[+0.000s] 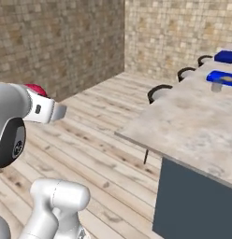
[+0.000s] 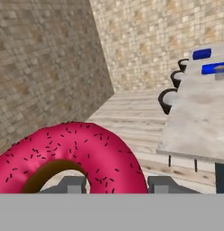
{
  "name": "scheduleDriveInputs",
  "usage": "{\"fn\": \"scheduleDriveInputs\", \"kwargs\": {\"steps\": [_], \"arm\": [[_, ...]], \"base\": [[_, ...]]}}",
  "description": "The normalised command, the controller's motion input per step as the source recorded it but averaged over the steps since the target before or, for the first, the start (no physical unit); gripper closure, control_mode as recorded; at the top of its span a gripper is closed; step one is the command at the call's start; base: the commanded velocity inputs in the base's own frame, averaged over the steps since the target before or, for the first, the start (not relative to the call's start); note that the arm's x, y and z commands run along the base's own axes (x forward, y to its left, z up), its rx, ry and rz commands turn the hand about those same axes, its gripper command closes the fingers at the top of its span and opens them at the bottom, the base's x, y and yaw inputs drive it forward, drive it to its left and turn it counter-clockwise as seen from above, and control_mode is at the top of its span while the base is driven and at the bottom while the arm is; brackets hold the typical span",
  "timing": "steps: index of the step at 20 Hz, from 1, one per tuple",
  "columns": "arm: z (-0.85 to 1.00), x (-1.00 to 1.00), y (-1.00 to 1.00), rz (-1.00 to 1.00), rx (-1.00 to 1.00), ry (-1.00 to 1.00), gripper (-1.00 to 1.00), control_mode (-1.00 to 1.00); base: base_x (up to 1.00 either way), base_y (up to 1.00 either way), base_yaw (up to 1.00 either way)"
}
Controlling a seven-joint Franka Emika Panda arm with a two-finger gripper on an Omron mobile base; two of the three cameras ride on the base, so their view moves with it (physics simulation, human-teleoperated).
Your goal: Take the donuts from the fridge and place them on the empty tray on the dining counter.
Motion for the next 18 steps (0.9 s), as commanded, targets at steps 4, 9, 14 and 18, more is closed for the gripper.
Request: {"fn": "scheduleDriveInputs", "kwargs": {"steps": [4,9,14,18], "arm": [[0.00,0.00,0.00,0.00,0.00,0.00,1.00,1.00],[0.00,0.00,0.00,0.00,0.00,0.00,1.00,1.00],[0.00,0.00,0.00,0.00,0.00,0.00,1.00,1.00],[0.00,0.00,0.00,0.00,0.00,0.00,1.00,1.00]], "base": [[0.50,1.00,-0.24],[0.70,1.00,-0.40],[1.00,1.00,-0.52],[1.00,1.00,-0.54]]}}
